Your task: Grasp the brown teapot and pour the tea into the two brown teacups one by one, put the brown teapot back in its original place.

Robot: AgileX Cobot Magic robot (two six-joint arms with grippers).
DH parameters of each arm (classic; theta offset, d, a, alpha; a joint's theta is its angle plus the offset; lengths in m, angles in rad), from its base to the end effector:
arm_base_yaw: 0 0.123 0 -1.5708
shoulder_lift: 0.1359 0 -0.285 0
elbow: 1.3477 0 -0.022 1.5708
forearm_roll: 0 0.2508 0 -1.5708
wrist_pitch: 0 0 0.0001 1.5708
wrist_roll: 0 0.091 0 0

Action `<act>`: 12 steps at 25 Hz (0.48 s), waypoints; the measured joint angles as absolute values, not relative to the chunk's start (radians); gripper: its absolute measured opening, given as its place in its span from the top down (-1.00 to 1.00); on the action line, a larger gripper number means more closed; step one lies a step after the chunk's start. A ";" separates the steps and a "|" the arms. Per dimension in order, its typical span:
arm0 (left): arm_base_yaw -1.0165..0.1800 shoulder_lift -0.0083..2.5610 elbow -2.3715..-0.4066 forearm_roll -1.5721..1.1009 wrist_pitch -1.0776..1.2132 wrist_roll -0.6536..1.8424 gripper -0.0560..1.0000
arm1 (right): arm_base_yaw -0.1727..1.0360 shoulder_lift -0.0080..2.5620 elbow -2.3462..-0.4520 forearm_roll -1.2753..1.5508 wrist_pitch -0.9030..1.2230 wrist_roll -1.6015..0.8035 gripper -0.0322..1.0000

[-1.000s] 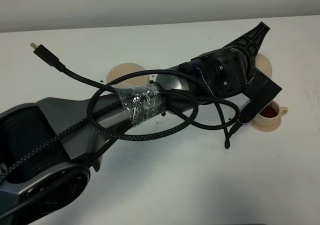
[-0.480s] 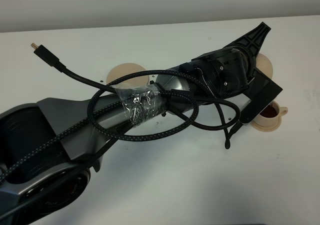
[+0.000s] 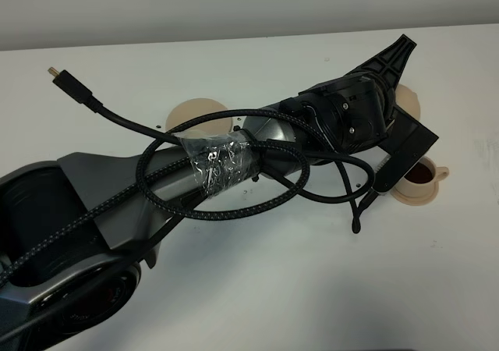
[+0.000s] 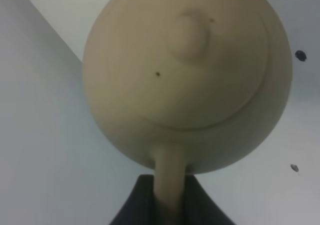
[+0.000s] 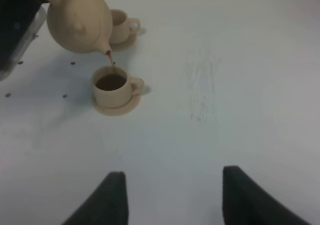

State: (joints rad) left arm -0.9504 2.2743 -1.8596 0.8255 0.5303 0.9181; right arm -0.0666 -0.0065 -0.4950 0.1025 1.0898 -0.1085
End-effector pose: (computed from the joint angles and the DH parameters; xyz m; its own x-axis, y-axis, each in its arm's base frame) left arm 0.3304 -0.4041 0.1987 0.6253 0.7139 0.3152 0.3169 -0.6014 0.7334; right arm -0.0062 0.0087 0.2739 -0.4757 -0.0291 -0.8791 -0.0423 0.9991 -0.0102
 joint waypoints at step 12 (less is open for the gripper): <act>-0.950 2.274 -1.860 0.826 0.531 0.917 0.65 | -0.067 -0.006 -0.495 0.102 1.090 -0.108 0.12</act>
State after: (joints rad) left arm -0.9504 2.2743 -1.8596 0.8255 0.5311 0.9166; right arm -0.0666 -0.0065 -0.4950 0.1025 1.0898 -0.1085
